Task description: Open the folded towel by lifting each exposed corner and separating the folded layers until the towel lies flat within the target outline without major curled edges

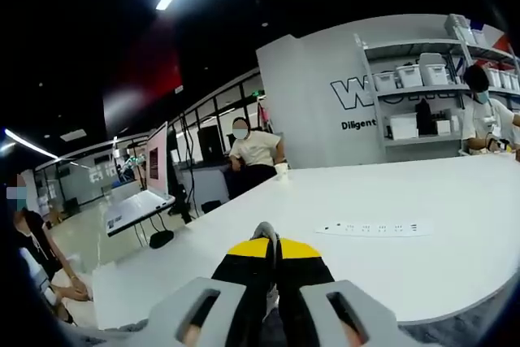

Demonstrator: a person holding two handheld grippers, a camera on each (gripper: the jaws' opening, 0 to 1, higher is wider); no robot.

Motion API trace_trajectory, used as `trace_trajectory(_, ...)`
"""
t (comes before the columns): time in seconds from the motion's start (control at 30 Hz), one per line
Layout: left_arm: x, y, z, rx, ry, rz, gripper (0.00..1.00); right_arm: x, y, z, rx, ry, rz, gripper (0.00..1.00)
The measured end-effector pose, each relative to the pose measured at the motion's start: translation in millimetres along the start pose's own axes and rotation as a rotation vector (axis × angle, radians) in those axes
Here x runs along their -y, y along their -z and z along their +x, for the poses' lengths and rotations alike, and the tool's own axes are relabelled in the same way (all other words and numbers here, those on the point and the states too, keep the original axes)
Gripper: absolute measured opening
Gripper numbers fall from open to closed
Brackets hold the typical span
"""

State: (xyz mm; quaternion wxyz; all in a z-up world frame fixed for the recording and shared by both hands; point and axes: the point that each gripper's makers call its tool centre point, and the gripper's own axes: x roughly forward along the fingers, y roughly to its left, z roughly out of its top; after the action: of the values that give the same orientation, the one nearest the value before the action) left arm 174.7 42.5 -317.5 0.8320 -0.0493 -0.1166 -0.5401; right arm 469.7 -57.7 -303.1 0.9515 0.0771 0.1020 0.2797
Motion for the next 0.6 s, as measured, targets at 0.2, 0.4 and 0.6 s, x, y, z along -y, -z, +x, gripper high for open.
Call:
trace_trajectory(0.2, 1.3, -2.4, 2.1, 0.009, 0.001, 0.011, 0.00, -0.4, -0.5, 5.0, -0.003, 0.009, -0.010, 0.00)
trace_trajectory(0.4, -1.8, 0.8, -1.9, -0.028, 0.000, 0.016, 0.00, -4.5, -2.3, 4.2, -0.005, -0.006, 0.005, 0.00)
trace_trajectory(0.6, -7.3, 2.5, -12.0, -0.013, -0.020, -0.017, 0.00, -8.5, 0.0, 4.7, 0.000, -0.012, 0.011, 0.00)
